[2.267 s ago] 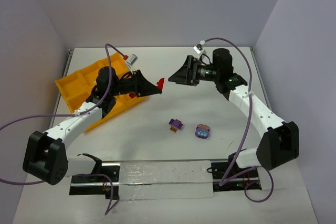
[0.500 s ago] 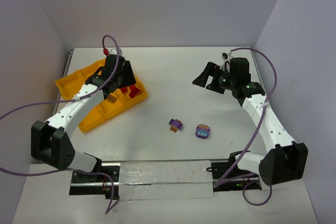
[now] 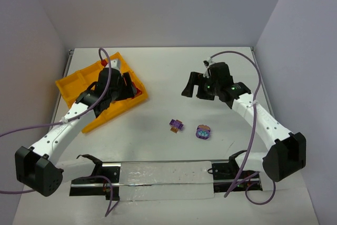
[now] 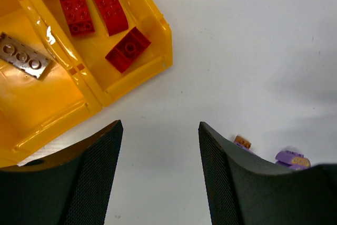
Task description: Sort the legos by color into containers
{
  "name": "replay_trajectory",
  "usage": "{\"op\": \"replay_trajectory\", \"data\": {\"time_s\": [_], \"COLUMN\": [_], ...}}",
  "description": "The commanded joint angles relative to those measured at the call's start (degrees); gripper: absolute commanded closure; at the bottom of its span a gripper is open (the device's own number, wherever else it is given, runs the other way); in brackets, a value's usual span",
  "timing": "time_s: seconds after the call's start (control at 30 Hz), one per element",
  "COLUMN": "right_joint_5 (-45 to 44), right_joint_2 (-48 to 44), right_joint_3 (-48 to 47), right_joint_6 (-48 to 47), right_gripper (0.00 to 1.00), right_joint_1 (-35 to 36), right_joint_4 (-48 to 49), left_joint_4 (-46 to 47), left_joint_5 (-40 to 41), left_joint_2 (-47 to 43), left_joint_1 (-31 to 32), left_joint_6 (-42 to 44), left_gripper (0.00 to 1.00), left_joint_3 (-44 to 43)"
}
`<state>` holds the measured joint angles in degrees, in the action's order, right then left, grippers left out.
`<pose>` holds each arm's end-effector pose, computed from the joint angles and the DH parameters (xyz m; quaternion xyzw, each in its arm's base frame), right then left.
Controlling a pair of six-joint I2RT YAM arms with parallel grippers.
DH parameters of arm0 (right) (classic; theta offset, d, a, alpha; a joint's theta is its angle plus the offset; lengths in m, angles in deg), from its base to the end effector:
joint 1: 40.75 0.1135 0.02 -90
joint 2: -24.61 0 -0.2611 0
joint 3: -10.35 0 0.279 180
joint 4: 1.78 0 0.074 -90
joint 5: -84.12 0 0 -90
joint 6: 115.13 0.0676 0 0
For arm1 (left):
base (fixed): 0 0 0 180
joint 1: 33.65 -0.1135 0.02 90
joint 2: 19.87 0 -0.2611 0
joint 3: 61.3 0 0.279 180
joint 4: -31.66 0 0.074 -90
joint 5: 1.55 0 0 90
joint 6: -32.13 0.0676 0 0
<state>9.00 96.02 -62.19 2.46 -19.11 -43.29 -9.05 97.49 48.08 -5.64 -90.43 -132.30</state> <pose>0.2928 0.1348 0.2762 -0.0075 0.9017 0.2802 0.3293 0.2805 -0.1372 0.2843 -0.0702 0.8926 -0.1606 0.4153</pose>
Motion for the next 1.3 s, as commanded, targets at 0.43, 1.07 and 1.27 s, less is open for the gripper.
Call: {"op": "replay_trajectory", "data": {"time_s": [0.43,1.07,1.27], "right_joint_5": [-6.9,-9.7,-9.0], "right_joint_2": [1.0,-2.2,-5.5], "right_joint_3": [-3.8,-0.4,2.3], "right_joint_6": [1.3,1.3,1.1], "right_gripper": [0.05,0.04,0.03], "right_joint_1": [3.8,3.8,0.9], "right_joint_4": [-1.1,-1.8,-2.3], "left_joint_4": [-1.6,-0.5,3.4], "left_joint_5": [-4.9,-3.3,-6.5], "left_joint_2": [-6.1,5.1,9.0], "left_joint_1": [1.8,15.8,21.6], "left_joint_6": [1.3,2.9,1.1], "left_gripper": [0.31,0.13,0.10], "left_joint_3": [4.2,-2.5,-1.8]}}
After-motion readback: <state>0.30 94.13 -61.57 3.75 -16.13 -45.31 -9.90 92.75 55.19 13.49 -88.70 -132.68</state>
